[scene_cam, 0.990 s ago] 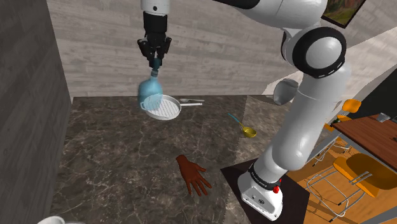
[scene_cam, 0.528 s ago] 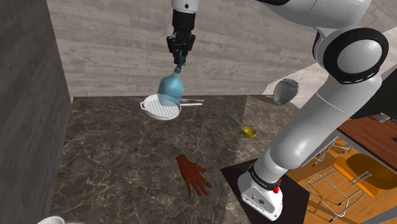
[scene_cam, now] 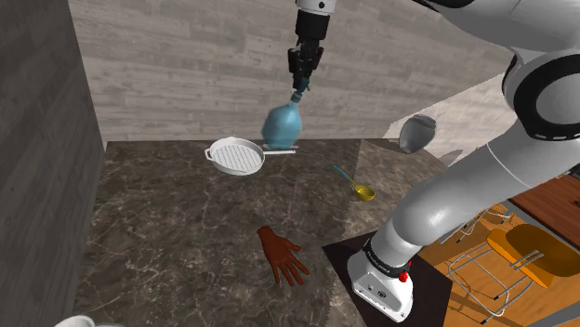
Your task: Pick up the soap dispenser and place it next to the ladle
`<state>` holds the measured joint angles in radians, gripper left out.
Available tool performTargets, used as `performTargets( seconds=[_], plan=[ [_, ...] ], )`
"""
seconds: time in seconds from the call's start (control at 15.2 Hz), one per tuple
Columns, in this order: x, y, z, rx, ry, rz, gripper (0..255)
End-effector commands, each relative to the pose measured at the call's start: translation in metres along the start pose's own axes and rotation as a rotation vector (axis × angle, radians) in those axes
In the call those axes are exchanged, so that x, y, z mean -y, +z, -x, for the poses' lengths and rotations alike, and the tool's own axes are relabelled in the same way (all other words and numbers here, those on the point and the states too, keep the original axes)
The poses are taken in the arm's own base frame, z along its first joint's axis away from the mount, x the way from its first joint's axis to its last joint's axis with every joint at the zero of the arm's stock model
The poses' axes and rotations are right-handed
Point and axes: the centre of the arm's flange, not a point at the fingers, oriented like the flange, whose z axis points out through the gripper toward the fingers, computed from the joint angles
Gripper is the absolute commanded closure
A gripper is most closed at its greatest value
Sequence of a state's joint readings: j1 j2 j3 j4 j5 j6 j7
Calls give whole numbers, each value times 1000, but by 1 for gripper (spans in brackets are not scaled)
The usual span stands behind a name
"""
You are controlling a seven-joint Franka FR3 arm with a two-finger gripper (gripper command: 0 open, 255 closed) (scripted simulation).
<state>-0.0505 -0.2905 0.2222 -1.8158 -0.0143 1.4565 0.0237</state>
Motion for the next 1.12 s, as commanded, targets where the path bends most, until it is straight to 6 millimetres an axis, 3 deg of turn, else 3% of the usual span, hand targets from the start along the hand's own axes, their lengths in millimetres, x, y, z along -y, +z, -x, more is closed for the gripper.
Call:
performTargets(
  seconds=[0.0,1.06],
  plan=[
    [-19,-5,17,0,-2,-1,255],
    [-172,-47,156,0,-2,-1,255]
  ],
)
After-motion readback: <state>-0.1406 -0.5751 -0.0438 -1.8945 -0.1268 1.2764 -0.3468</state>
